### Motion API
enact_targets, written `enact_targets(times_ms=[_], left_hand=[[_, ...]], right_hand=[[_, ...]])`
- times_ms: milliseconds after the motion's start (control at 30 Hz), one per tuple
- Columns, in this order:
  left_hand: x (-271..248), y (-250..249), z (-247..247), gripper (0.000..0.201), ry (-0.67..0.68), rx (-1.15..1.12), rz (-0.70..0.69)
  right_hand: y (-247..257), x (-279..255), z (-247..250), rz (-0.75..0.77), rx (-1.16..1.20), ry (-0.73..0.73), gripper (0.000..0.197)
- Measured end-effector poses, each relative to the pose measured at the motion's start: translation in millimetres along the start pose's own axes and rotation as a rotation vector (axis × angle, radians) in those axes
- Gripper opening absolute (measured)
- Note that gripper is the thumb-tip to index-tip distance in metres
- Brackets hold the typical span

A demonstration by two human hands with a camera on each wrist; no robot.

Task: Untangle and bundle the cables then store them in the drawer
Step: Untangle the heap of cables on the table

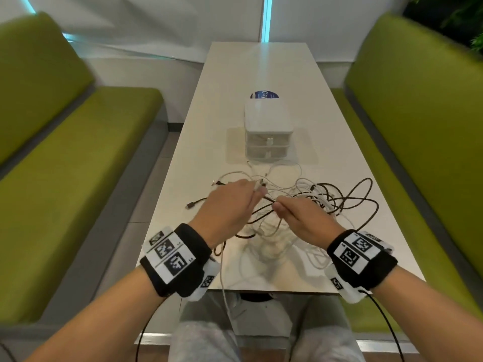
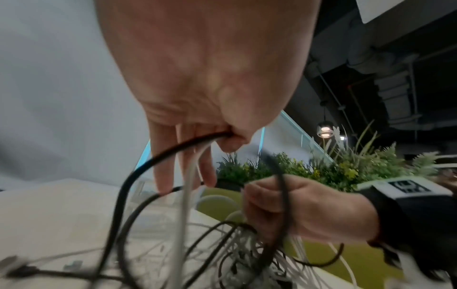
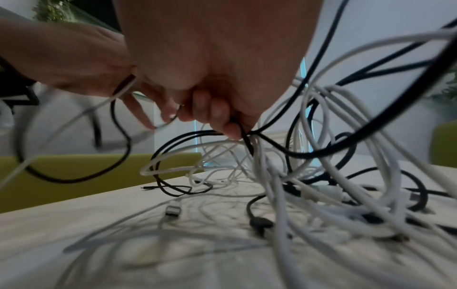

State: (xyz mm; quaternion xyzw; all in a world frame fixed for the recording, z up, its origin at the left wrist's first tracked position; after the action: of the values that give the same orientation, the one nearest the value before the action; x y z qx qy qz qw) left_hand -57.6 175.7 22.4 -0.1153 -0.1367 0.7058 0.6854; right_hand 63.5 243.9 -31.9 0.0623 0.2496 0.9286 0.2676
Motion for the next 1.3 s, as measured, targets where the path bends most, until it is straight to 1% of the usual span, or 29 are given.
enact_targets(times_ms=[67, 133, 200, 233, 267, 333, 367, 433, 467, 533, 567, 600, 633, 700, 767, 800, 833, 933, 967, 1000, 1033, 1100, 1167, 1233, 1267, 1300], left_hand=[[2, -9, -7, 0.030, -0.058, 0.000, -0.029], [3, -16, -5, 0.033, -0.179, -0.009, -0.068], [3, -26, -5, 0.038, -0.270, 0.045, -0.131], [4, -30, -9, 0.039, -0.281, 0.090, -0.149], [7, -33, -13, 0.039, -0.241, 0.097, -0.140], [13, -34, -23, 0.037, -0.146, 0.046, -0.077], [16, -32, -27, 0.035, -0.134, 0.031, -0.048], [20, -26, -30, 0.033, -0.155, 0.043, -0.033], [21, -23, -29, 0.035, -0.177, 0.049, -0.049], [20, -22, -20, 0.041, -0.259, 0.053, -0.120], [18, -20, -12, 0.041, -0.323, 0.020, -0.153], [15, -17, -1, 0.039, -0.392, -0.021, -0.173], [12, -13, 11, 0.038, -0.470, -0.046, -0.188], [6, -3, 40, 0.036, -0.608, -0.105, -0.188], [4, 8, 61, 0.034, -0.671, -0.174, -0.163], [5, 12, 65, 0.033, -0.656, -0.169, -0.147], [9, 14, 62, 0.032, -0.600, -0.128, -0.125], [25, 24, 32, 0.033, -0.358, 0.124, 0.026], [28, 30, 22, 0.033, -0.298, 0.177, 0.085], [30, 34, 14, 0.033, -0.262, 0.191, 0.121], [30, 35, 8, 0.036, -0.248, 0.176, 0.129], [27, 24, 7, 0.043, -0.275, 0.079, 0.079], [21, 2, 12, 0.044, -0.381, -0.030, -0.049], [11, -25, 17, 0.035, -0.479, -0.065, -0.242], [6, -38, 16, 0.029, -0.492, -0.074, -0.356], [1, -51, 11, 0.026, -0.465, -0.084, -0.464]], right_hand=[[4, -2, 0, -0.001, 0.039, -0.028, 0.041], [6, -3, -3, -0.008, 0.046, -0.018, 0.042], [6, -3, -7, -0.027, 0.040, 0.015, 0.036], [5, -3, -8, -0.039, 0.044, 0.017, 0.031], [4, -3, -8, -0.044, 0.046, 0.003, 0.025], [4, -1, -7, -0.053, 0.031, -0.021, 0.020], [6, -1, -6, -0.048, 0.023, -0.021, 0.020], [7, 1, -8, -0.025, 0.026, 0.003, 0.018], [7, 2, -9, -0.012, 0.026, 0.024, 0.020], [2, 4, -7, -0.006, 0.030, 0.042, 0.039], [-4, 5, -7, -0.009, 0.018, 0.037, 0.047], [-9, 7, -7, -0.010, 0.008, 0.033, 0.048], [-15, 9, -6, -0.025, -0.011, 0.036, 0.045], [-29, 14, -5, -0.095, -0.045, 0.077, 0.038], [-39, 19, -1, -0.138, -0.035, 0.078, 0.039], [-41, 21, 2, -0.146, -0.031, 0.069, 0.040], [-40, 23, 3, -0.156, -0.032, 0.063, 0.041], [-30, 24, 2, -0.146, -0.041, 0.041, 0.041], [-27, 23, 0, -0.148, -0.055, 0.052, 0.040], [-24, 21, -4, -0.145, -0.076, 0.064, 0.038], [-21, 19, -7, -0.152, -0.094, 0.077, 0.037], [-18, 14, -10, -0.175, -0.117, 0.064, 0.036], [-16, 12, -11, -0.198, -0.126, 0.034, 0.037], [-10, 12, -10, -0.225, -0.134, 0.001, 0.036], [-5, 10, -11, -0.218, -0.108, -0.007, 0.035], [-1, 6, -11, -0.229, -0.093, -0.006, 0.033]])
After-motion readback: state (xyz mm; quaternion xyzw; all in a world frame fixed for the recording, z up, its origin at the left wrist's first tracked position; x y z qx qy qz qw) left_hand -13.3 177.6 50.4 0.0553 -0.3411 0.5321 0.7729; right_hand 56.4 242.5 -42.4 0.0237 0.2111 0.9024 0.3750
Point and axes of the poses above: each hand's wrist, its own x-axis towards the middle knuckle, its own z-axis out of the back of the hand, y = z × x, the point moved 7 cm from there along x, towards the middle knuckle, and after that the axes turned 6 degrees about y, right-handed, at the moved point
